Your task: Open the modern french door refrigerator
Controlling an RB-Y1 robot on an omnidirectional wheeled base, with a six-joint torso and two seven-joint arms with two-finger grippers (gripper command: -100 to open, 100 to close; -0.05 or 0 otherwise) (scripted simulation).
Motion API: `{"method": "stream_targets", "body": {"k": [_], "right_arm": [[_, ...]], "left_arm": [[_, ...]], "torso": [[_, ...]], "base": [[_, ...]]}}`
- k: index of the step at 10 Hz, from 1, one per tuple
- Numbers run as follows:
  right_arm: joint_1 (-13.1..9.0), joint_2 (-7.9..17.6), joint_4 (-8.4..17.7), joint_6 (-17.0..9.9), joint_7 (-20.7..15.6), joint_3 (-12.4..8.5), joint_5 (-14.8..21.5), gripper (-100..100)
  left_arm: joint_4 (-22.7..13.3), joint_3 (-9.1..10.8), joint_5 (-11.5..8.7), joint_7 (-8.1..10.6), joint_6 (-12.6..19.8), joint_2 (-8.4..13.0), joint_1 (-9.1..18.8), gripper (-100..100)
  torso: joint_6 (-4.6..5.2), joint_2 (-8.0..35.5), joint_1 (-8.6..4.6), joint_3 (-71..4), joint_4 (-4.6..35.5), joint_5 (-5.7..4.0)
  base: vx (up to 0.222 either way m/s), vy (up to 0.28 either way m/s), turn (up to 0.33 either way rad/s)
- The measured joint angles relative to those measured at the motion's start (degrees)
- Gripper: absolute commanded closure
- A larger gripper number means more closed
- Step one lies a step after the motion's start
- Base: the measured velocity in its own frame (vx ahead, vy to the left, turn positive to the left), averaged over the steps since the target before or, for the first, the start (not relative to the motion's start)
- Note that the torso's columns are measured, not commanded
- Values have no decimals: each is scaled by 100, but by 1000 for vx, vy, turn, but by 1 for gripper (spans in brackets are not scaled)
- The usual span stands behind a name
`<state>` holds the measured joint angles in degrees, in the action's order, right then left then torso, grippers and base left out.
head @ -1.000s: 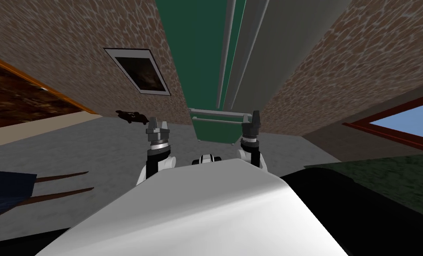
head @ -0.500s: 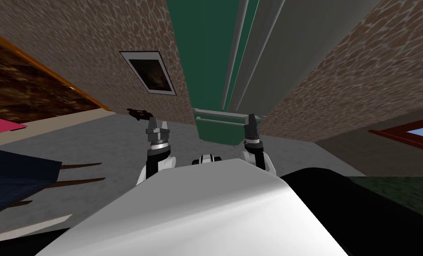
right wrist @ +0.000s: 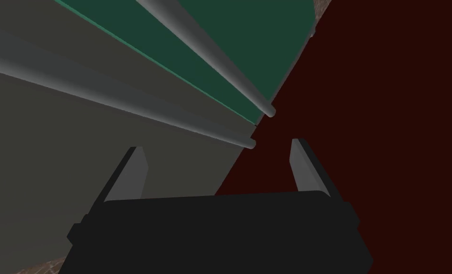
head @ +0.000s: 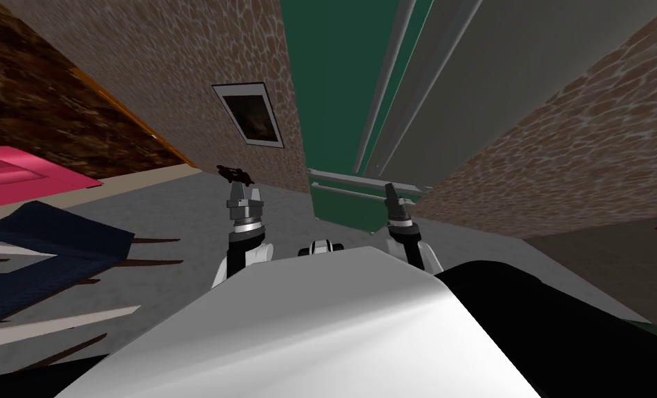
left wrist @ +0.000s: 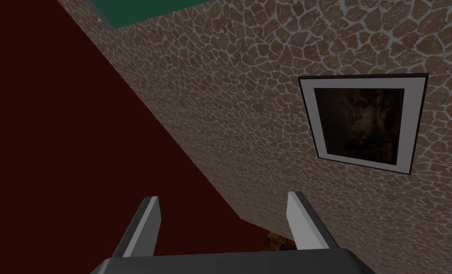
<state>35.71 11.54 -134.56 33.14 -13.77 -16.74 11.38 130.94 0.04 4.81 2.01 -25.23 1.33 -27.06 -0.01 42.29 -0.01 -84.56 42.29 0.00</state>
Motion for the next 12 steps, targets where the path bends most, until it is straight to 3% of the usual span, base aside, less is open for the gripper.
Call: {"method": "stream_targets", "body": {"k": [5, 8, 12], "right_arm": [[446, -59, 98, -26, -523, -825, 644, -100], [685, -57, 86, -65, -715, -1233, 901, -100], [939, -18, 290, -34, -1073, -1768, 1317, -100]], "left_arm": [[0, 0, 0, 0, 0, 0, 0, 0], [0, 0, 0, 0, 0, 0, 0, 0], [0, 0, 0, 0, 0, 0, 0, 0]], "torso": [[0, -6, 1, -4, -2, 0], [-2, 1, 2, 1, 1, 0], [-2, -4, 4, -3, -1, 1]], "base": [[67, 19, 183], [53, 11, 198], [60, 13, 172]]}}
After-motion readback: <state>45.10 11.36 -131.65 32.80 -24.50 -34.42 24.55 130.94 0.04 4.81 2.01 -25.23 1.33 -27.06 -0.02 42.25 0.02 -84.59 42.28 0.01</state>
